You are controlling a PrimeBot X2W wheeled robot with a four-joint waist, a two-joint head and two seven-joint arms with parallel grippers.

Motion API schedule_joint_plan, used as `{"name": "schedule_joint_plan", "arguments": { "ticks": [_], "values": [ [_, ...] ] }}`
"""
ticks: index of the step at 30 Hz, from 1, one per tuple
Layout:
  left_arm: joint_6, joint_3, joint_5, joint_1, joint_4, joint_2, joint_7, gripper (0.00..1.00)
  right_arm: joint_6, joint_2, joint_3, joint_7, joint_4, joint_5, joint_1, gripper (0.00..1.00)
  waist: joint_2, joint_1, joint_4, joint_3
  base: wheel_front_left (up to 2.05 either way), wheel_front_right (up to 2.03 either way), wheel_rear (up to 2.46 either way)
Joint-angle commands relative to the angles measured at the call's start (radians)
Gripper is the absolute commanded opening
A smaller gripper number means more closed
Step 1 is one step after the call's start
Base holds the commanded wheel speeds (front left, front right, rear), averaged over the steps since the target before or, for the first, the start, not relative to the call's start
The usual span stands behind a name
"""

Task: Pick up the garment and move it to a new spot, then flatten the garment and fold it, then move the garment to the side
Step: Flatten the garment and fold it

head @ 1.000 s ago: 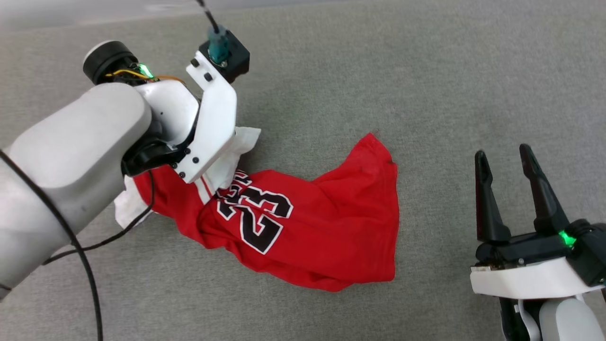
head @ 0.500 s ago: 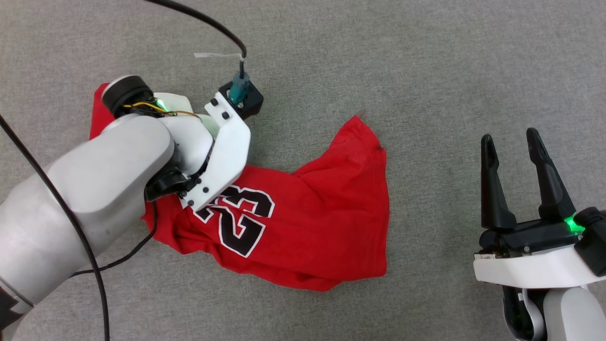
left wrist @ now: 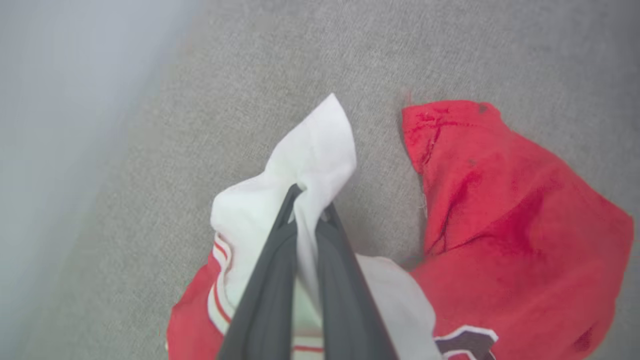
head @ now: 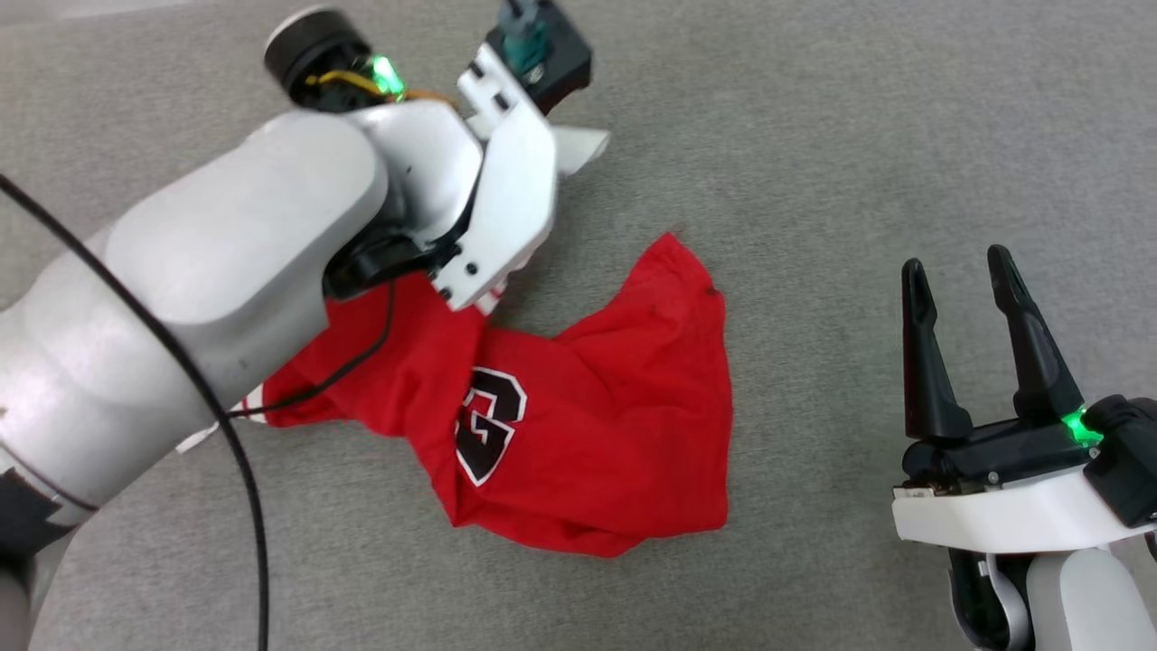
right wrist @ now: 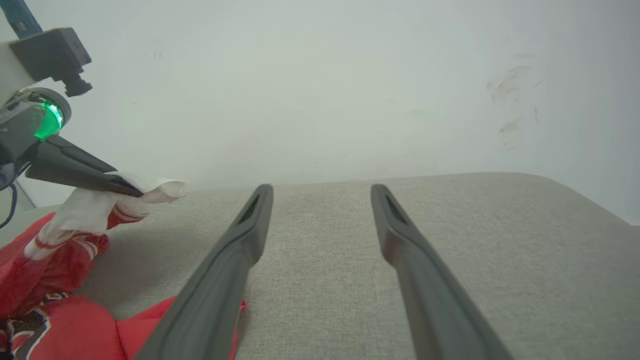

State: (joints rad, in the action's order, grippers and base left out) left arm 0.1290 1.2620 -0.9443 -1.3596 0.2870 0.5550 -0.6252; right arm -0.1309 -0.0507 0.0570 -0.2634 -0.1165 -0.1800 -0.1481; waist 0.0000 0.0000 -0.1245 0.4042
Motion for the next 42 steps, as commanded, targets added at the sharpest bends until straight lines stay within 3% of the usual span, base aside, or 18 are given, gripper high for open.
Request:
{"name": "schedule_joint_plan", "arguments": {
  "ticks": [1, 8, 15, 23, 24, 25, 26, 35, 38, 42],
  "values": [
    [0.0, 0.003, -0.006, -0.029, -0.006, -0.02, 0.024, 0.0, 0.0, 0.001, 0.003, -0.002, -0.004, -0.007, -0.02, 1.0, 0.0, 0.0, -0.021, 0.007, 0.0, 0.0, 0.0],
    [0.0, 0.014, 0.02, -0.078, 0.059, -0.13, 0.103, 0.0, 0.0, 0.001, -0.007, -0.002, -0.013, -0.034, -0.025, 1.0, 0.0, 0.0, -0.087, 0.053, 0.0, 0.0, 0.0],
    [0.0, 0.017, 0.106, 0.038, 0.144, -0.21, 0.076, 0.0, 0.0, 0.001, -0.013, -0.002, -0.018, -0.053, -0.039, 1.0, 0.0, 0.0, -0.136, 0.093, 0.0, 0.0, 0.0],
    [0.002, 0.031, 0.177, 0.203, 0.166, -0.228, 0.006, 0.0, 0.0, 0.001, -0.019, -0.002, -0.012, -0.048, -0.045, 1.0, 0.0, 0.0, -0.143, 0.102, 0.0, 0.0, 0.0],
    [0.003, 0.031, 0.172, 0.207, 0.167, -0.224, 0.017, 0.1, 0.0, 0.001, -0.017, -0.002, -0.01, -0.045, -0.047, 1.0, 0.0, 0.0, -0.142, 0.096, 0.0, 0.0, 0.0],
    [0.003, 0.03, 0.177, 0.198, 0.16, -0.221, 0.037, 0.83, 0.0, 0.001, -0.016, -0.002, -0.008, -0.042, -0.047, 1.0, 0.0, 0.0, -0.141, 0.09, 0.0, 0.0, 0.0],
    [0.003, 0.027, 0.184, 0.18, 0.152, -0.22, 0.074, 1.0, 0.0, 0.001, -0.018, -0.002, -0.006, -0.041, -0.045, 1.0, 0.0, 0.0, -0.138, 0.082, 0.0, 0.0, 0.0],
    [-0.003, -0.018, 0.176, 0.089, 0.101, -0.165, 0.463, 1.0, 0.0, 0.001, -0.022, -0.002, 0.023, -0.011, -0.006, 1.0, 0.0, 0.0, -0.092, -0.028, 0.0, 0.0, 0.0],
    [-0.054, -0.061, 0.202, 0.116, 0.097, -0.13, 0.59, 1.0, 0.0, 0.001, -0.02, -0.002, 0.029, 0.001, -0.001, 1.0, 0.0, 0.0, -0.069, -0.067, 0.0, 0.0, 0.0],
    [-0.167, -0.116, 0.223, 0.191, 0.072, -0.07, 0.74, 1.0, 0.0, 0.001, -0.019, -0.002, 0.028, 0.02, -0.013, 1.0, 0.0, 0.0, -0.032, -0.108, 0.0, 0.0, 0.0]
  ]
}}
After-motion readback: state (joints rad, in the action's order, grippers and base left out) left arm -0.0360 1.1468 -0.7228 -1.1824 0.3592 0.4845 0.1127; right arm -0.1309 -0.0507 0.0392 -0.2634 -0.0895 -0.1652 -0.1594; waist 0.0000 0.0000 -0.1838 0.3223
